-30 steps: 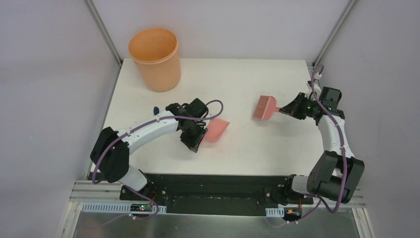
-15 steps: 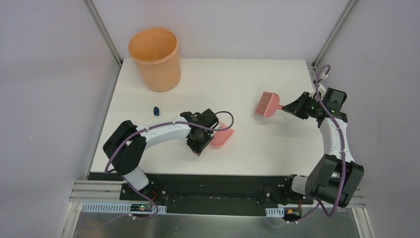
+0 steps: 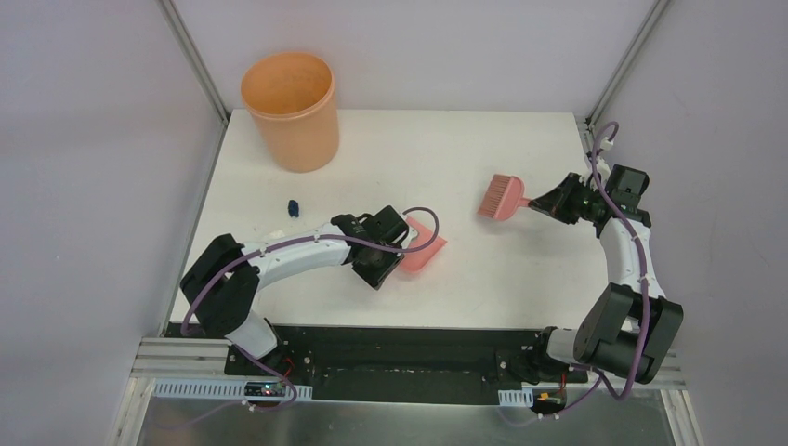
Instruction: Sweep away the paper scraps from the table
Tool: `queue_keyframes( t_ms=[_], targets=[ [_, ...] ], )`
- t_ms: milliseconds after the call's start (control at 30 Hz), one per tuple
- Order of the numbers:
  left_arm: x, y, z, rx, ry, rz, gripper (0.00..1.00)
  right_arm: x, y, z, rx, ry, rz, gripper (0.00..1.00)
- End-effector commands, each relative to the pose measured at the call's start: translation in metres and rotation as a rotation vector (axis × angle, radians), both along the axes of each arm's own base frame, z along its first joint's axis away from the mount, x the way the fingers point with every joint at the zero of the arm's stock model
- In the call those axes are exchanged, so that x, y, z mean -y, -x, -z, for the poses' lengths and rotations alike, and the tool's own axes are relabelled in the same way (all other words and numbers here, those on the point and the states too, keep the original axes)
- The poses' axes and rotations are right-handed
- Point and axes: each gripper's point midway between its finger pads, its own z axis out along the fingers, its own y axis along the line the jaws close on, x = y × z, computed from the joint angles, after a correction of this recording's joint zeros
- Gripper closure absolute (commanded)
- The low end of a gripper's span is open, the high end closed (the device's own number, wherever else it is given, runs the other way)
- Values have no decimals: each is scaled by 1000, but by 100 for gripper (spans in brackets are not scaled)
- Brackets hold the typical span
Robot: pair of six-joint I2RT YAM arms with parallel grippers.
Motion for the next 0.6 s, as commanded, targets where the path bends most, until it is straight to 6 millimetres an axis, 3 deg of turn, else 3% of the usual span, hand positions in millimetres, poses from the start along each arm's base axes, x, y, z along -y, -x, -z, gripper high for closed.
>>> queue_keyframes(
  t_ms=[0, 67, 133, 200, 400, 567],
  targets=[
    [7, -6, 1, 29, 1, 28, 71, 2, -8, -10, 49, -4, -11, 100],
    [7, -6, 1, 29, 1, 30, 70, 2, -8, -10, 48, -5, -12, 100],
    [10, -6, -1, 35, 17, 31, 51, 2, -8, -9, 46, -7, -14, 100],
    [13, -5, -4, 42, 47, 35, 45, 2, -8, -9, 45, -8, -14, 100],
    [14, -6, -11, 91, 85, 25, 47, 1, -8, -9, 45, -9, -18, 100],
    [17, -5, -8, 75, 85, 30, 58, 2, -8, -10, 45, -9, -19, 100]
  ],
)
